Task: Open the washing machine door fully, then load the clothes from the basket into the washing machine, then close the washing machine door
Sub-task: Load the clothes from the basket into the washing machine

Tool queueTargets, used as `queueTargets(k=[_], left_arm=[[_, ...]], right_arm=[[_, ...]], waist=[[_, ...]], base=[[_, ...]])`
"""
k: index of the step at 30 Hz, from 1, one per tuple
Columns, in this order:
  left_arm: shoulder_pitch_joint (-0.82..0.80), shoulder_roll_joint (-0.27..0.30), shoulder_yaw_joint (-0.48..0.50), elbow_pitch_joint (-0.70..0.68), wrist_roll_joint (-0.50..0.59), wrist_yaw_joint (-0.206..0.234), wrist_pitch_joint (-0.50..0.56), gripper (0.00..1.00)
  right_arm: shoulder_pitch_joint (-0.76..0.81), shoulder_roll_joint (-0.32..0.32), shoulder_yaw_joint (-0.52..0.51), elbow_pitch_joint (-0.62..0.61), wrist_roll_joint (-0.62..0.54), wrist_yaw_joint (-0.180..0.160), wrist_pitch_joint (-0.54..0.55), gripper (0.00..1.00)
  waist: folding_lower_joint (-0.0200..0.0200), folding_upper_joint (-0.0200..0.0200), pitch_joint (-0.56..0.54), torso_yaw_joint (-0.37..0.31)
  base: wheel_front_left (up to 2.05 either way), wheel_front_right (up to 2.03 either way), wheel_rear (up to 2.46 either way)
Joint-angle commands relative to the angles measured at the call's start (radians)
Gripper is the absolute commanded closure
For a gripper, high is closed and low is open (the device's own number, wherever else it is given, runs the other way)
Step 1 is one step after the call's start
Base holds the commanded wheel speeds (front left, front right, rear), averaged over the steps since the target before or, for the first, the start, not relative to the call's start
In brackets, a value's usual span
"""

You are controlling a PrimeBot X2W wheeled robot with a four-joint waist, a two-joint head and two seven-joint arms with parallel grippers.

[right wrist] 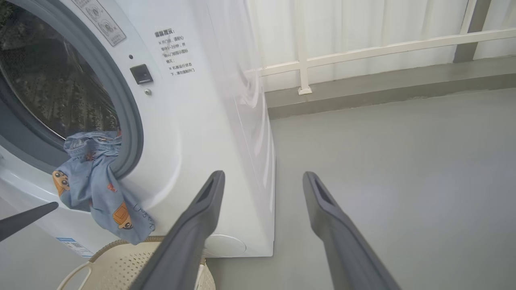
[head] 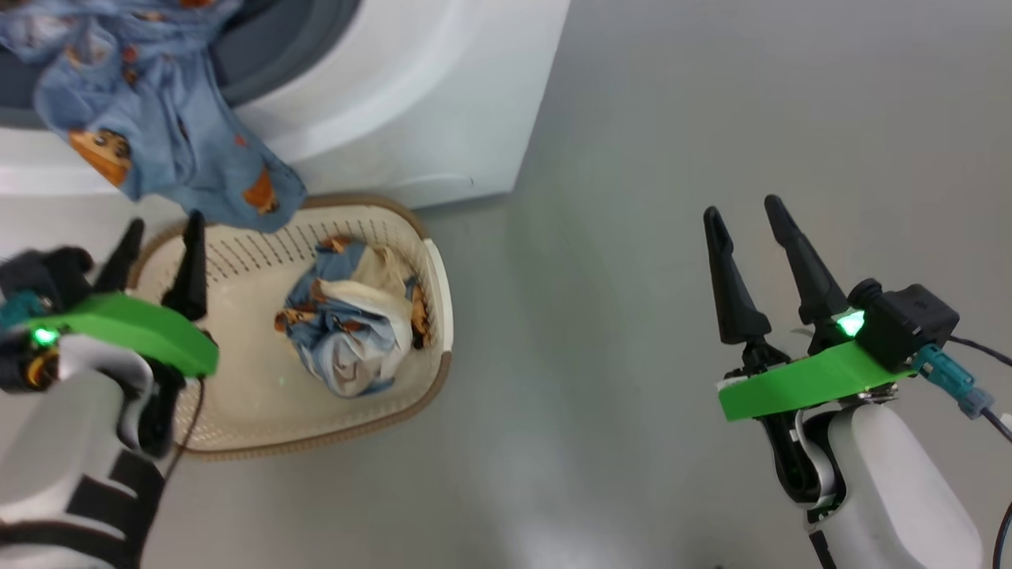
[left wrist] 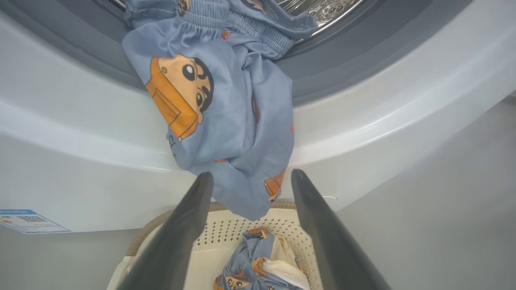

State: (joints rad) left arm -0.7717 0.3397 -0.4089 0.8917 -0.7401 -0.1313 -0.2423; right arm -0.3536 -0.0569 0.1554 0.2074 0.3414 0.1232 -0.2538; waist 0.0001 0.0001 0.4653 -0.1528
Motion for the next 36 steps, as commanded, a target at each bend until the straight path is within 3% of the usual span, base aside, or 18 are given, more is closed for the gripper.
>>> queueTargets(k=[1, 15, 26, 27, 30, 36], left_arm=[[-0.042, 0.054, 0.010, 0.006, -0.023, 0.001, -0.002, 0.00], [-0.246, 0.121, -0.076, 0.116, -0.174, 0.001, 0.039, 0.00], [-0.321, 0.170, -0.099, 0.104, -0.222, 0.001, -0.016, 0.00], [-0.323, 0.174, -0.095, 0.090, -0.216, 0.001, -0.018, 0.05], [-0.314, 0.182, -0.050, 0.030, -0.183, 0.001, -0.019, 1.00], [-0.252, 0.151, 0.010, -0.057, -0.113, 0.001, -0.019, 1.00]], right_arm=[[-0.014, 0.006, 0.019, -0.033, 0.011, 0.008, -0.008, 0.00], [-0.047, 0.007, 0.026, -0.085, 0.030, 0.008, -0.008, 0.00], [-0.052, 0.007, 0.027, -0.091, 0.044, 0.008, -0.008, 0.00], [-0.051, 0.007, 0.025, -0.091, 0.045, 0.008, -0.008, 0.00], [-0.057, 0.007, 0.023, -0.089, 0.044, 0.008, -0.008, 0.00], [-0.065, 0.007, 0.023, -0.076, 0.038, 0.008, -0.008, 0.00]], waist=[[-0.0001, -0.0001, 0.114, -0.042], [-0.0001, -0.0001, 0.262, -0.073], [-0.0001, -0.0001, 0.291, -0.088], [-0.0001, -0.0001, 0.291, -0.086], [-0.0001, -0.0001, 0.291, -0.077], [-0.0001, -0.0001, 0.270, -0.056]], base=[[0.00, 0.00, 0.00], [0.00, 0.00, 0.00], [0.00, 0.00, 0.00], [0.00, 0.00, 0.00], [0.00, 0.00, 0.00], [0.00, 0.00, 0.00]])
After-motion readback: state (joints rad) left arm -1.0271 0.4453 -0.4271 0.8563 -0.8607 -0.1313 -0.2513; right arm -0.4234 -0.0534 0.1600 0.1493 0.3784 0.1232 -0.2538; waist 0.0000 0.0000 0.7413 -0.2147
